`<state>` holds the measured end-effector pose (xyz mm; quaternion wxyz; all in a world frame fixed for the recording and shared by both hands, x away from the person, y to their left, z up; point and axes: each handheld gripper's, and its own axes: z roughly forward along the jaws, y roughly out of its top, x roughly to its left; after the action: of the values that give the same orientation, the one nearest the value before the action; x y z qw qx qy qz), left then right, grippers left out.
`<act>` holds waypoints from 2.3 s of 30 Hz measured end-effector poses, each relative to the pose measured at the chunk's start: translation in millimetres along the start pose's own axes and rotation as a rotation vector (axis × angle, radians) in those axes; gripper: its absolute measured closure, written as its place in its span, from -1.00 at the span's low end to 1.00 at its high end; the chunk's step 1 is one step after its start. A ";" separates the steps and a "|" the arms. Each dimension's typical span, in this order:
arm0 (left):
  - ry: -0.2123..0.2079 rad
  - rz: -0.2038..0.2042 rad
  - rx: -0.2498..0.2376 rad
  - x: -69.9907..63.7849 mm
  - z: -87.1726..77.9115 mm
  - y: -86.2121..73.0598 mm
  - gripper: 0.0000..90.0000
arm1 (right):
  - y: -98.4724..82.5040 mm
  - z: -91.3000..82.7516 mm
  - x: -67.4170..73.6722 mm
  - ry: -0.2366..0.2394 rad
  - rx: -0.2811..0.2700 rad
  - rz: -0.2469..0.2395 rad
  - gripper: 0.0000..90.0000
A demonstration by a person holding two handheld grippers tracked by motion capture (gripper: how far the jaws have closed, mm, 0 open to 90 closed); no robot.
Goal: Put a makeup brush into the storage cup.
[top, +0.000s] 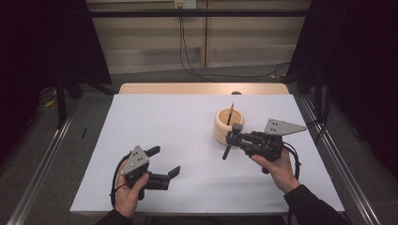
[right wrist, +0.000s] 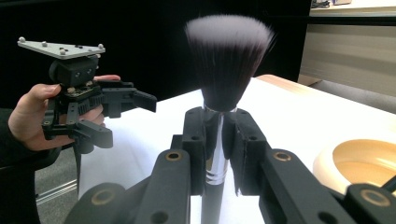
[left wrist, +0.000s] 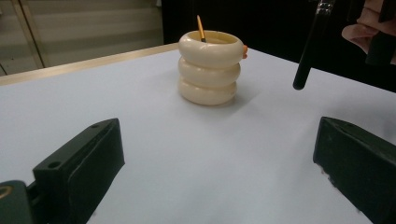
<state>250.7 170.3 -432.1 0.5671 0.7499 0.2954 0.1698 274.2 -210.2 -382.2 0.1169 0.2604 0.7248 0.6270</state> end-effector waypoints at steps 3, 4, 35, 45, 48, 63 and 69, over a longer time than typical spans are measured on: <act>0.012 0.004 -0.009 2.9 -2.1 -2.6 -0.96 | 0.5 -0.9 -2.3 -0.009 0.004 -0.002 0.74; 0.022 0.002 -0.007 3.3 -2.7 -3.1 -0.96 | 0.7 -0.9 -2.6 -0.014 0.001 0.001 0.74; 0.027 -0.036 -0.009 7.3 -7.4 -8.8 -0.96 | 29.3 4.5 -43.3 -0.129 0.004 -0.023 0.74; 0.034 -0.032 -0.010 6.7 -9.0 -8.9 -0.96 | 40.4 11.3 -58.8 -0.169 -0.010 -0.008 0.74; 0.041 -0.030 -0.009 7.0 -9.7 -9.0 -0.96 | 43.3 12.7 -64.7 -0.184 -0.016 -0.011 0.74; 0.037 -0.031 -0.013 7.6 -11.4 -8.7 -0.96 | 43.4 28.4 -92.4 -0.269 0.029 -0.003 0.74; 0.039 -0.034 -0.012 8.9 -11.6 -9.0 -0.96 | 35.6 34.0 -100.3 -0.310 0.067 -0.014 0.74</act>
<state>248.5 186.3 -437.8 0.5683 0.7380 0.3182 0.1766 383.3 -231.1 -369.8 0.2229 0.3527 0.7204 0.5541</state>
